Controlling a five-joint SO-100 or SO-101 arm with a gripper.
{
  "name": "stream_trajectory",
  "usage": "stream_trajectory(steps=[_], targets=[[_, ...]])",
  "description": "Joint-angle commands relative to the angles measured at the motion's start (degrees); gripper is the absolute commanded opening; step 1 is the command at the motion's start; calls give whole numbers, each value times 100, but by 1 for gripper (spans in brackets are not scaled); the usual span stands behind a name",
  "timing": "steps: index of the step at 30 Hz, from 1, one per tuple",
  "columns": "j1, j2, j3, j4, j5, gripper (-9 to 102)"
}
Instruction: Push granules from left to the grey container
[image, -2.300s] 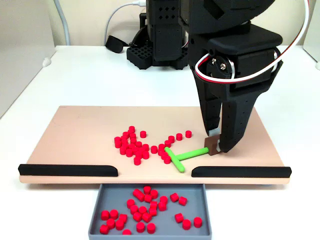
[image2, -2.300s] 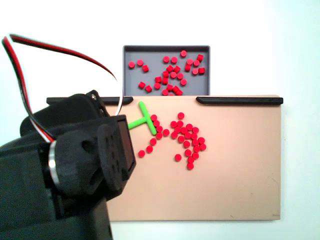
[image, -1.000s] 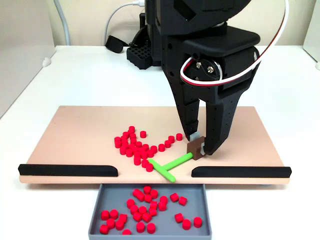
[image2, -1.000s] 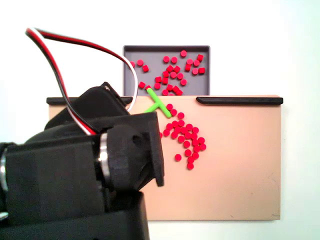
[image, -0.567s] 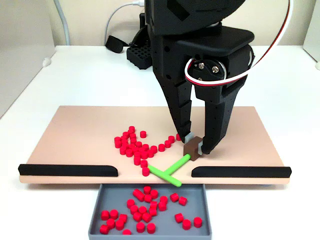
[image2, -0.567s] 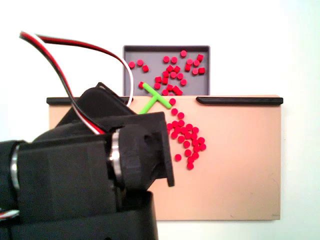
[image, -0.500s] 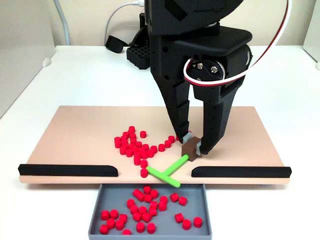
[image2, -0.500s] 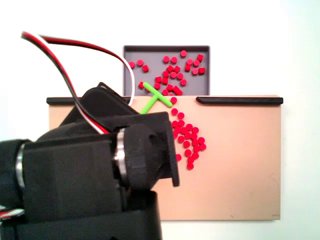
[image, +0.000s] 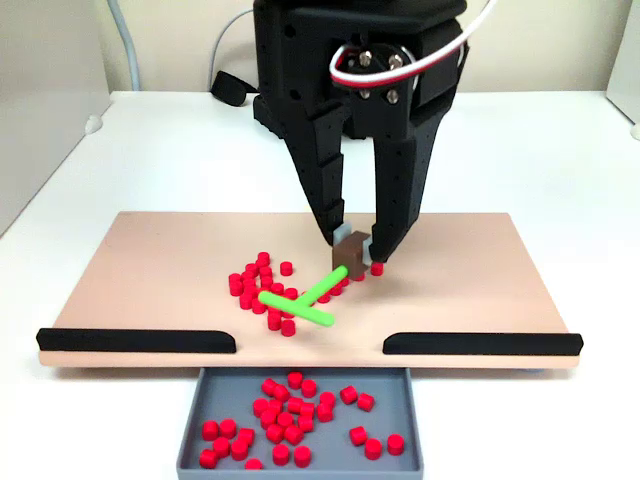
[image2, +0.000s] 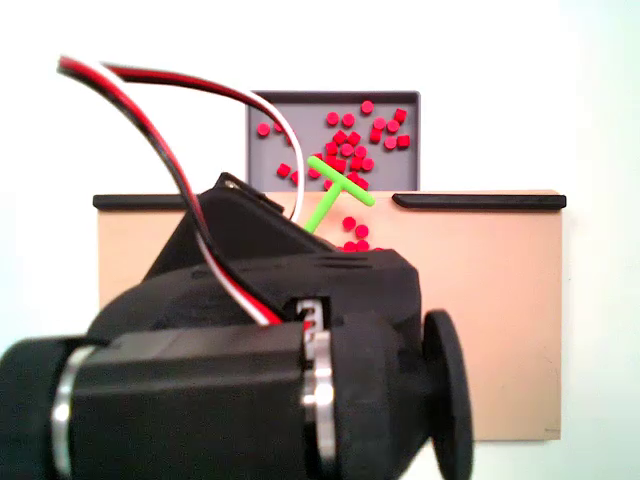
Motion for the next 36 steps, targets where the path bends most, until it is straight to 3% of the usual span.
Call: stream_trajectory(steps=[1, 8, 20, 27, 36], targets=[[-62, 633, 0, 325, -26, 0], [-114, 1951, 1266, 510, -694, 0], [79, 4649, 4131, 510, -2988, 0], [141, 5150, 4562, 439, -3797, 0], [141, 5265, 4562, 431, -3946, 0]])
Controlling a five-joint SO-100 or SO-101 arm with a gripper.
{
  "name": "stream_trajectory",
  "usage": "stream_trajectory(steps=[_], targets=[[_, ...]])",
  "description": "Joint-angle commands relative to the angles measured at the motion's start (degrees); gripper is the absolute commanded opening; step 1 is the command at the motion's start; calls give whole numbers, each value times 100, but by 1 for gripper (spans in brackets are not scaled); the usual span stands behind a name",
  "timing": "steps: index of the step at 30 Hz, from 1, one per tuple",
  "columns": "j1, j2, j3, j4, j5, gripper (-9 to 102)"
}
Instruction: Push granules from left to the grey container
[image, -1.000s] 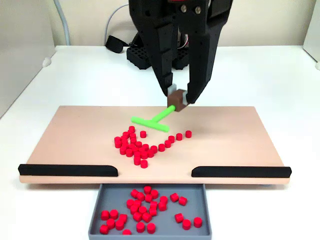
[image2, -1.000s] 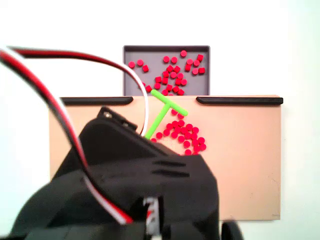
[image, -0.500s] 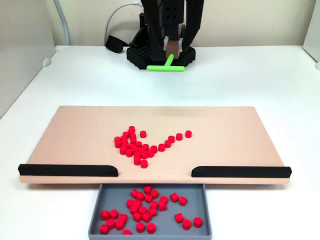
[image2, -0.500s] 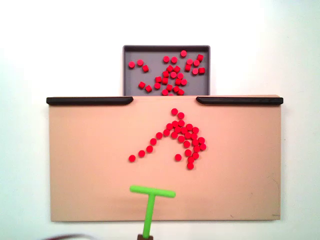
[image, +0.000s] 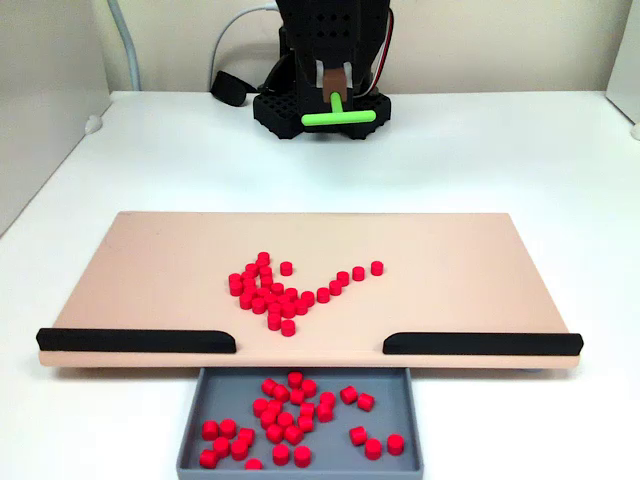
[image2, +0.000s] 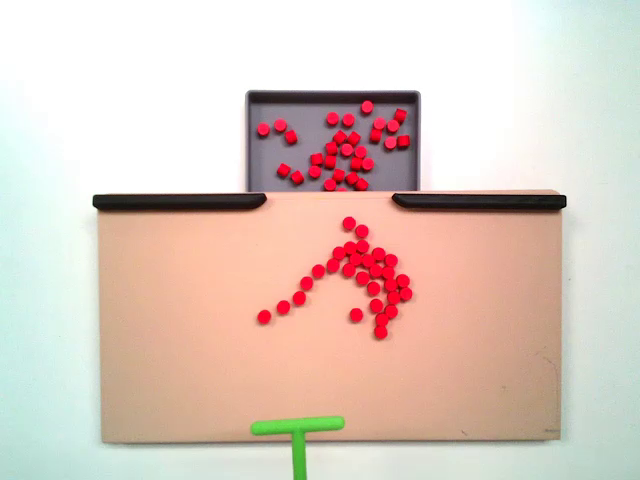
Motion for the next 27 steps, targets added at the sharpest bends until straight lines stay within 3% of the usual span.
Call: stream_trajectory(steps=[1, 27], targets=[[18, 272, -35, -18, -132, 0], [-97, -44, -35, -26, 53, 0]])
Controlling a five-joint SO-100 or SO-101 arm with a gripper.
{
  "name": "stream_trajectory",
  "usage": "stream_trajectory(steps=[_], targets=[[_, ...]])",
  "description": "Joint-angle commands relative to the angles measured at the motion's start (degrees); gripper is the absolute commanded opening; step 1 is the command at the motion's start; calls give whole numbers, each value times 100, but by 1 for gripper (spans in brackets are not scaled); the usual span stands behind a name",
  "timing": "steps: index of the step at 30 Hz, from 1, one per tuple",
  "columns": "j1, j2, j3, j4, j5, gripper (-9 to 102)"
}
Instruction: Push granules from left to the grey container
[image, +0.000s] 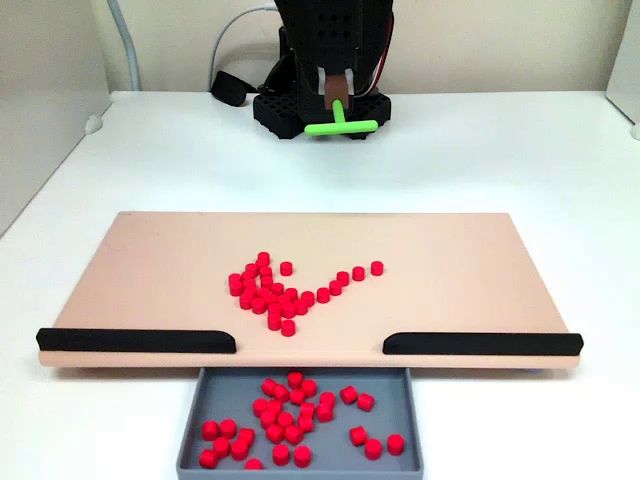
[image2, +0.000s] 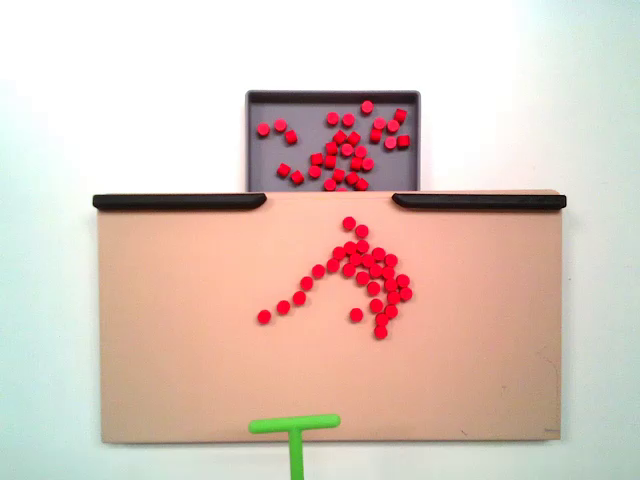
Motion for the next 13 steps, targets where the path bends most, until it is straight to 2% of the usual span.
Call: stream_trajectory(steps=[1, 13], targets=[[-35, 149, -35, -9, 62, 0], [299, 35, -35, -18, -281, 0]])
